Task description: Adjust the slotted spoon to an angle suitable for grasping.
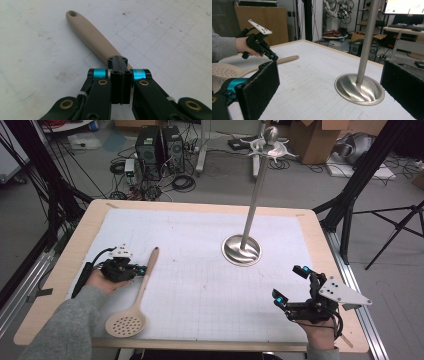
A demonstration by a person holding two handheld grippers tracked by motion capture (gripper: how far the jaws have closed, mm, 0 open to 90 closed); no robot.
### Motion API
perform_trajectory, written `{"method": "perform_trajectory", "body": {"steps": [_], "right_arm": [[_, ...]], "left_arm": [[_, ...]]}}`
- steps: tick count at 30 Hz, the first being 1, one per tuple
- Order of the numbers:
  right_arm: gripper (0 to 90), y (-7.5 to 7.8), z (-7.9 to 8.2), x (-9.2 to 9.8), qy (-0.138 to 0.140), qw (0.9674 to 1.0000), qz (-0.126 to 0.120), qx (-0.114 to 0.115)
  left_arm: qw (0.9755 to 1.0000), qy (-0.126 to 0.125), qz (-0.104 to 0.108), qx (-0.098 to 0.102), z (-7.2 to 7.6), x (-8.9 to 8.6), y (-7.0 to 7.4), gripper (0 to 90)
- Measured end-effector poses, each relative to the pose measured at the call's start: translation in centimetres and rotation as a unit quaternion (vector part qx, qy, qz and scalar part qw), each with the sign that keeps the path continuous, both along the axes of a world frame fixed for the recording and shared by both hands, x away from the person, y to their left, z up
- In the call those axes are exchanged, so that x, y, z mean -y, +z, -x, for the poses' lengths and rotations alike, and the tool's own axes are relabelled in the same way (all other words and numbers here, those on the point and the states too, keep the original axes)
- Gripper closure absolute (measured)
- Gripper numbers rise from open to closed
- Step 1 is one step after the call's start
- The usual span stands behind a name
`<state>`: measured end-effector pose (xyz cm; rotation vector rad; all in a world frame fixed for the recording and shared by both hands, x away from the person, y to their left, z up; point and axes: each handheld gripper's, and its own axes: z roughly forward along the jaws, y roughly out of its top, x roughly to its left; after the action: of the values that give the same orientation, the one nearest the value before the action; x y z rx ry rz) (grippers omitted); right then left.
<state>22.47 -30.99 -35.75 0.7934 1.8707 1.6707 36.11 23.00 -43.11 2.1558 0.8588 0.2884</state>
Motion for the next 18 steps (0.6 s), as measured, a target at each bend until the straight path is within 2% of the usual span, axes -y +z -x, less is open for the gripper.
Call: {"method": "perform_trajectory", "body": {"steps": [4, 5, 9, 12, 16, 18], "right_arm": [[1.1, 0.0, -0.1, 0.0, 0.001, 1.0, 0.0, 0.002], [1.1, 0.0, -0.1, 0.1, 0.001, 1.0, -0.001, 0.004], [1.1, 0.1, -0.1, 0.2, -0.001, 1.0, -0.001, 0.004], [1.1, 0.2, 0.1, 0.3, -0.002, 1.0, -0.004, 0.004], [1.1, 0.2, 0.0, 0.3, -0.001, 1.0, -0.005, 0.004], [1.1, 0.2, 0.0, 0.3, -0.001, 1.0, -0.004, 0.005]], "left_arm": [[0.9999, -0.013, 0.003, -0.004, -0.3, 1.3, -0.2, 89.6], [0.9997, -0.025, 0.0, -0.006, -0.5, 2.1, -0.3, 89.6], [0.9991, -0.039, -0.015, -0.008, -0.7, 3.1, -0.3, 89.6], [0.9986, -0.051, -0.012, -0.009, -0.8, 3.9, -0.5, 89.6], [0.9966, -0.08, -0.018, 0.0, -0.8, 5.1, -0.5, 89.6], [0.9963, -0.083, -0.023, 0.005, -0.9, 5.3, -0.5, 89.6]]}}
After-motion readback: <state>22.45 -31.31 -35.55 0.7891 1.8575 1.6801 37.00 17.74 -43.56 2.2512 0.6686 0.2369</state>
